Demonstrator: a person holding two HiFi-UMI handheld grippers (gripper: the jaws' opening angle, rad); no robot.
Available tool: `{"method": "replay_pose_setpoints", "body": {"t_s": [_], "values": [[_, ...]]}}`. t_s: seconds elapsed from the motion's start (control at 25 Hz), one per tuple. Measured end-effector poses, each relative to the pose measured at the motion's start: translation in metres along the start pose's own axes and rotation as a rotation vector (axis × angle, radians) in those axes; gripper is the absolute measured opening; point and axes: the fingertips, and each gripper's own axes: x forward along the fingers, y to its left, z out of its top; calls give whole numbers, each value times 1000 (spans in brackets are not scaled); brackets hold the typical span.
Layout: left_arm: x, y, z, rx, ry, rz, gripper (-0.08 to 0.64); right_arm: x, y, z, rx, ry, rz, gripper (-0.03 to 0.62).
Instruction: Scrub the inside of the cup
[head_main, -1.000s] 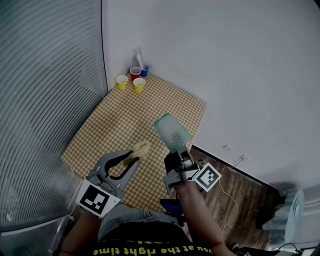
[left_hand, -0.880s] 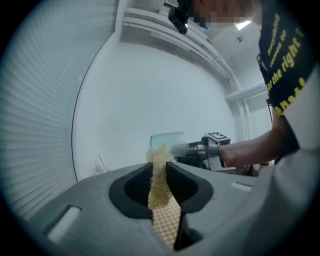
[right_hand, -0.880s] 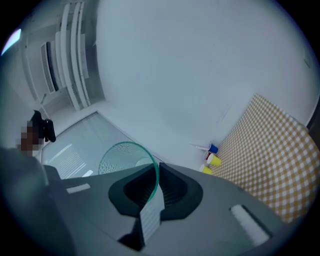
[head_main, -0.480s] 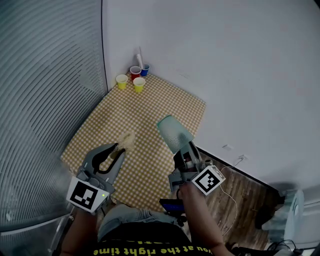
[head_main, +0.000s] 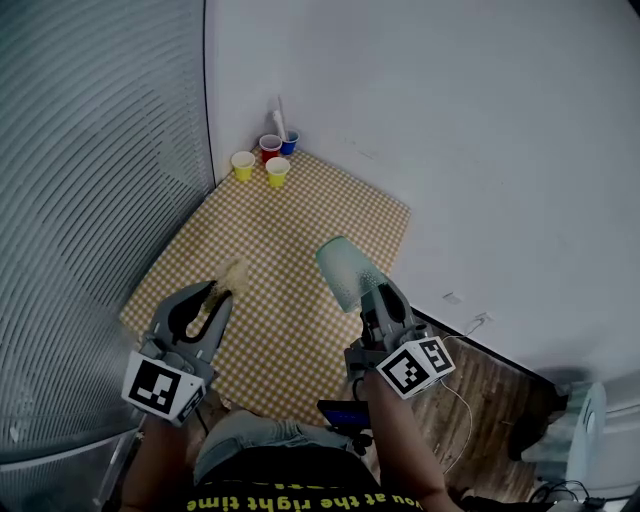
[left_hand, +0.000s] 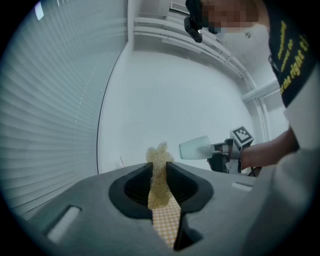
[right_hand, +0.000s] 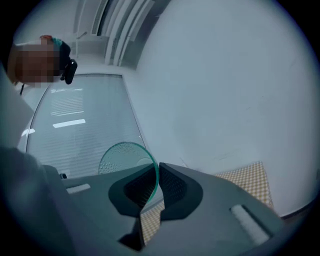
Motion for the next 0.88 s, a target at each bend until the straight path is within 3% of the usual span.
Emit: {"method": "replay_pose_setpoints", "body": {"t_s": [0.2,0.4,0.88], "values": [[-3,7,3,-1,-8,28,86,-2,5,7,-145,2,-21,23],[-6,12,3,4,-17,44,86,-6,9,15,-227,-25,-44,23],[-13,27,10,-3,-46,80,86,-8,10,19,-281,-30,-67,23]]}}
